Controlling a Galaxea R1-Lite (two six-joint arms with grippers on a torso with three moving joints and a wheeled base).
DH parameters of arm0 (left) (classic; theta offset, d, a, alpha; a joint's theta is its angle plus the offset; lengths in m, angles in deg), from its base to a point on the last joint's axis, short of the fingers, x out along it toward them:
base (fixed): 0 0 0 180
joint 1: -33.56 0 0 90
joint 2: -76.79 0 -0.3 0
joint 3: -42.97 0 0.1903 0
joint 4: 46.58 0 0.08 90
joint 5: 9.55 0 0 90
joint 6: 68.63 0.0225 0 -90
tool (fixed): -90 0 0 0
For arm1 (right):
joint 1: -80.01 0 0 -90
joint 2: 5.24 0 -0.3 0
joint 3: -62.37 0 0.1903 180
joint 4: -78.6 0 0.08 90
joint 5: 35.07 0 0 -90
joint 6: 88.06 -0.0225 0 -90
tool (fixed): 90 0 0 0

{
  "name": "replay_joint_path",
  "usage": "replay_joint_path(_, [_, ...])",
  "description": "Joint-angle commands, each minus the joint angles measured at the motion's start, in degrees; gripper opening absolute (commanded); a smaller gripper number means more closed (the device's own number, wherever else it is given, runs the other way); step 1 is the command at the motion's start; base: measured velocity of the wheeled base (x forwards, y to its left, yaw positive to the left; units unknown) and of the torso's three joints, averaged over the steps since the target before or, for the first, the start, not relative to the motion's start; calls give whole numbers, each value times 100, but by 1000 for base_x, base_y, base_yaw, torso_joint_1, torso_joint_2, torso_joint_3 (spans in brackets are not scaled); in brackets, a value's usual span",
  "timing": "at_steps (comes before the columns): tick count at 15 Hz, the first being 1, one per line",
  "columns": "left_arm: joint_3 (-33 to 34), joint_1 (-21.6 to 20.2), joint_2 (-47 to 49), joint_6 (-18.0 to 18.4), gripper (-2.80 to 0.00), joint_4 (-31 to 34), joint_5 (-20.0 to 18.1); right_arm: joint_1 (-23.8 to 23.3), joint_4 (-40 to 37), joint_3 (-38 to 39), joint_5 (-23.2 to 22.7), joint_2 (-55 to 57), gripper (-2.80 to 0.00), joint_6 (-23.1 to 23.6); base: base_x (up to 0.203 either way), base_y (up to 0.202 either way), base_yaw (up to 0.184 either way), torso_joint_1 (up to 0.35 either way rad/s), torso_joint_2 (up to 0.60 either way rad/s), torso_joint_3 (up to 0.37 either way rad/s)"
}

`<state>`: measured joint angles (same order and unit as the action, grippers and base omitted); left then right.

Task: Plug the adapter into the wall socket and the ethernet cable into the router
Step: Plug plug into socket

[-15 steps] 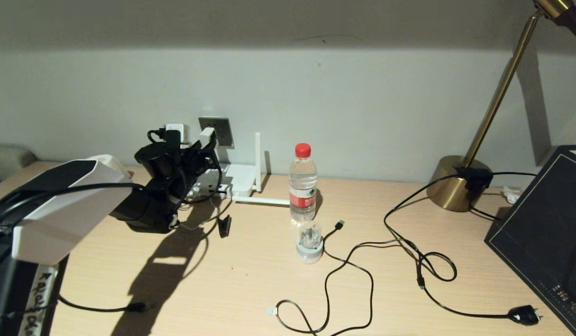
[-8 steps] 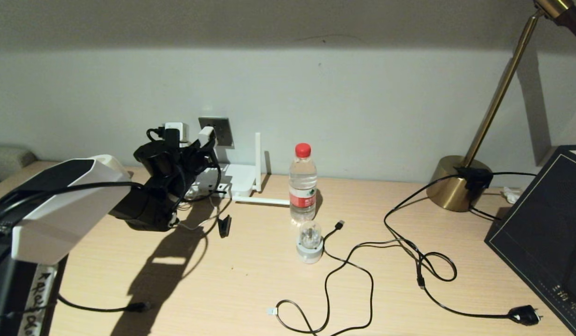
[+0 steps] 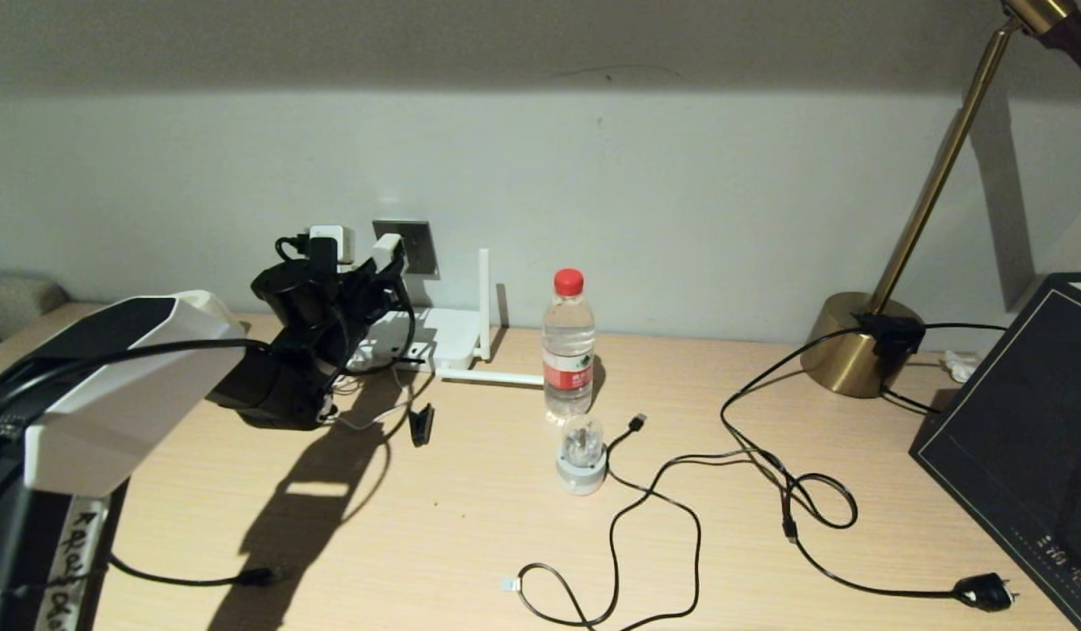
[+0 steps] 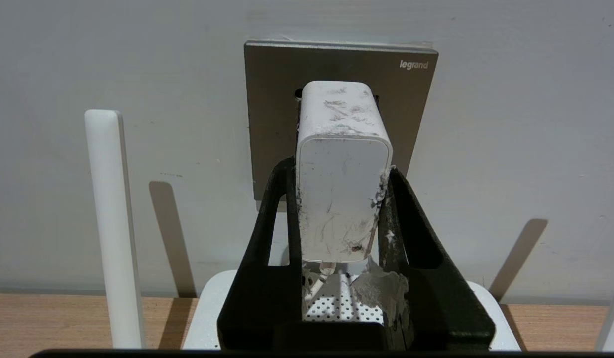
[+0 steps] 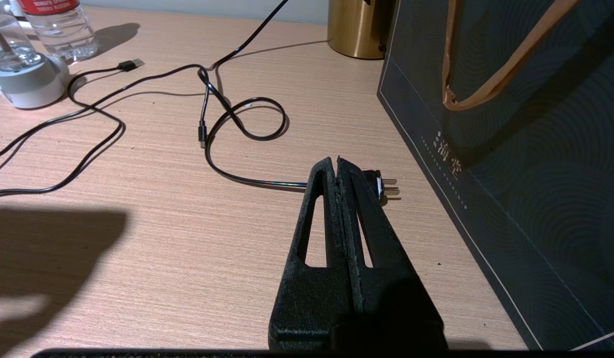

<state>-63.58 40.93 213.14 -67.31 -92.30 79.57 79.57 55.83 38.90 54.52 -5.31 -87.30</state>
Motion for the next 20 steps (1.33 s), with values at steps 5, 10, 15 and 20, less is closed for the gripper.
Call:
replay_joint_path(5, [3, -70, -14, 9, -280, -34, -3, 0, 2, 1, -2, 7, -280, 1, 0, 0, 0, 0, 0, 0])
replay_joint_path(10, [12, -133, -38, 9, -280, -16, -9, 0, 2, 1, -2, 7, -280, -3, 0, 0, 0, 0, 0, 0])
replay_joint_path(15, [3, -175, -3, 9, -280, -16, -18, 0, 2, 1, -2, 7, -280, 2, 0, 0, 0, 0, 0, 0])
replay_joint_path(20, [28, -122, -3, 9, -280, -25, -9, 0, 2, 1, -2, 7, -280, -6, 0, 0, 0, 0, 0, 0])
